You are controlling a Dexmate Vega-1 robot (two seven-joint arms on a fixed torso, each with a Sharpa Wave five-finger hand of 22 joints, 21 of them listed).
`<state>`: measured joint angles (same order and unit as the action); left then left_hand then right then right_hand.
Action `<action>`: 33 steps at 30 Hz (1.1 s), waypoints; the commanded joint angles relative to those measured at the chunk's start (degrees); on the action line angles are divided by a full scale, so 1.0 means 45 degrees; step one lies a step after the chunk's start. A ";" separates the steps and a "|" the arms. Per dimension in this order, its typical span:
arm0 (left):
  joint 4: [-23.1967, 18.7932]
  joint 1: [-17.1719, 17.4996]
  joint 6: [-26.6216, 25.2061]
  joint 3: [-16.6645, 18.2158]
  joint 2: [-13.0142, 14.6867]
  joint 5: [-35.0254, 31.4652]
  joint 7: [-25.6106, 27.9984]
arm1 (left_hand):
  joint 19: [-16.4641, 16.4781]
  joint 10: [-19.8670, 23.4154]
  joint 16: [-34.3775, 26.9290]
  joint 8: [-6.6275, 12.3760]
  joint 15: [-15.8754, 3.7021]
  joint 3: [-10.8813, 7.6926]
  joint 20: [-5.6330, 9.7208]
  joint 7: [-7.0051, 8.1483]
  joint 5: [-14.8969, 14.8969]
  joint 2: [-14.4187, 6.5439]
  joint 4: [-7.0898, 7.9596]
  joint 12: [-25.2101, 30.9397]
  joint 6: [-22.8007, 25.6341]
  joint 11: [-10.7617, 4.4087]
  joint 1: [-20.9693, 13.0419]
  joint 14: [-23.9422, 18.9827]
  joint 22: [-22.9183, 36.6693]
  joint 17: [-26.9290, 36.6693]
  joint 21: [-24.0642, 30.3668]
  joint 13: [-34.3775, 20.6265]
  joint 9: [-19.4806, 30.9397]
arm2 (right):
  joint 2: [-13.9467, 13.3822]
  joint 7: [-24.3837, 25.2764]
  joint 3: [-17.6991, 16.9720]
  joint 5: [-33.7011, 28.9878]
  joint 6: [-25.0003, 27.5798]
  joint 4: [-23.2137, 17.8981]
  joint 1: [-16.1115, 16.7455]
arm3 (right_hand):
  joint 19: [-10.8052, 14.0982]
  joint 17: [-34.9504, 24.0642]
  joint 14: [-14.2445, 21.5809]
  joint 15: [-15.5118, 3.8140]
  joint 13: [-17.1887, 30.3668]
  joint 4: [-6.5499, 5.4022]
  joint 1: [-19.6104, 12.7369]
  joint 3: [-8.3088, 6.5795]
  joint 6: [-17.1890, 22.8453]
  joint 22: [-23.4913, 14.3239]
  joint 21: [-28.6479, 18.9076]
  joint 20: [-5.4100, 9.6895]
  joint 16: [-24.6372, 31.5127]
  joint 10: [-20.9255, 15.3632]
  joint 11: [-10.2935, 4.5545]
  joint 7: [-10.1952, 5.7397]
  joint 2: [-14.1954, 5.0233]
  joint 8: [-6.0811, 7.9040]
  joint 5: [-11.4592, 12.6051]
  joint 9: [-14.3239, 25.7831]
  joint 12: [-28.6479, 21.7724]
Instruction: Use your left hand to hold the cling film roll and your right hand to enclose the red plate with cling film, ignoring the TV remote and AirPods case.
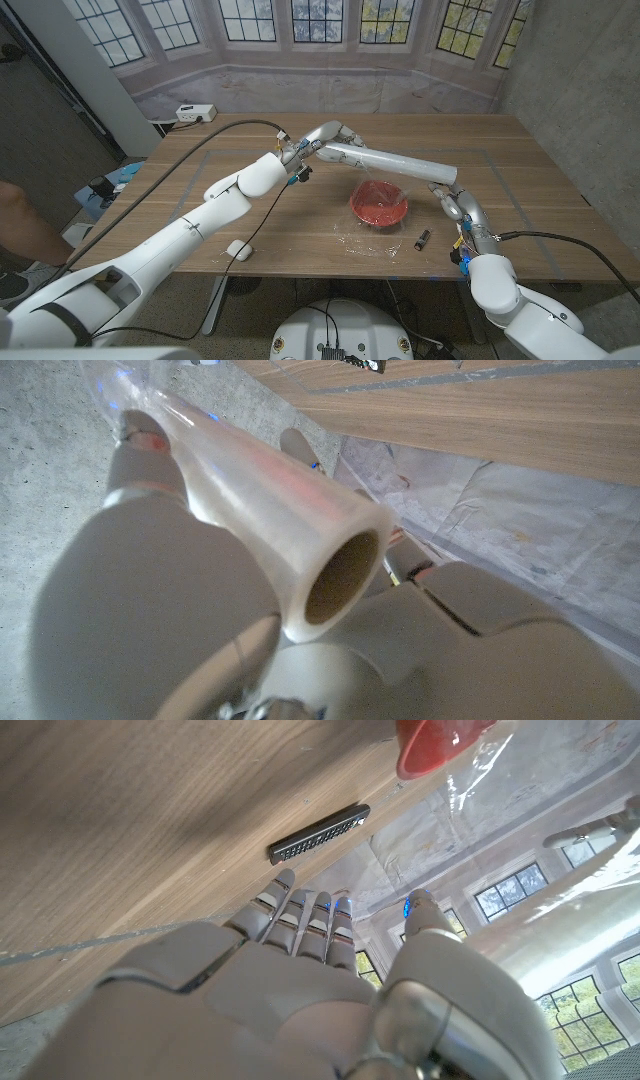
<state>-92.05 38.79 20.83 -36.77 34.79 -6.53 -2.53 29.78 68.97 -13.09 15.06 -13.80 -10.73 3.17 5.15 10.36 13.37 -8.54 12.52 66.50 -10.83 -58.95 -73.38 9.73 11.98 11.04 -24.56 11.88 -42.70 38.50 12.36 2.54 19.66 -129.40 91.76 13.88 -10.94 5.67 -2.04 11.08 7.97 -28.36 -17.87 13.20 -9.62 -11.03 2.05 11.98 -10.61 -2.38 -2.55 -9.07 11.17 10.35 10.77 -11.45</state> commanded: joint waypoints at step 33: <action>0.3220 -0.1369 0.2588 -0.0476 -0.0949 -0.1125 0.0477 | 0.0070 0.0010 0.0067 0.0057 -0.0010 0.0051 0.0136 0.0104 0.0036 -0.4167 0.0014 -0.0052 0.0037 0.0011 -0.4066 0.0079 0.0045 -0.0002 0.0040 -0.0064 0.0049 | 0.0359 -0.0182 0.0079 -0.1670 0.1647 -0.3251 0.2181 | 0.0084 -0.0032 0.0132 -0.0743 0.0046 -0.0050 -0.0073 -0.0039 0.0123 -0.0017 0.0023 0.0577 -0.0018 -0.0080 -0.0089 -0.0012 -0.0013 0.0032 0.0051 0.0042 0.0033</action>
<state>-80.81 33.85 30.78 -38.52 31.49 -10.73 -1.25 30.00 68.97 -13.09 15.07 -13.92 -10.73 3.39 5.33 10.36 13.41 -8.54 12.29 66.29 -10.83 -58.99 -73.26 9.73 12.00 11.04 -24.56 11.84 -41.31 38.53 11.32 -2.65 24.39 -141.55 100.93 13.87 -10.94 5.67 -2.04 11.08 7.97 -28.36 -17.87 13.40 -9.62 -11.03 2.05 11.98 -10.83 -2.60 -2.76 -9.07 11.16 10.35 10.77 -11.45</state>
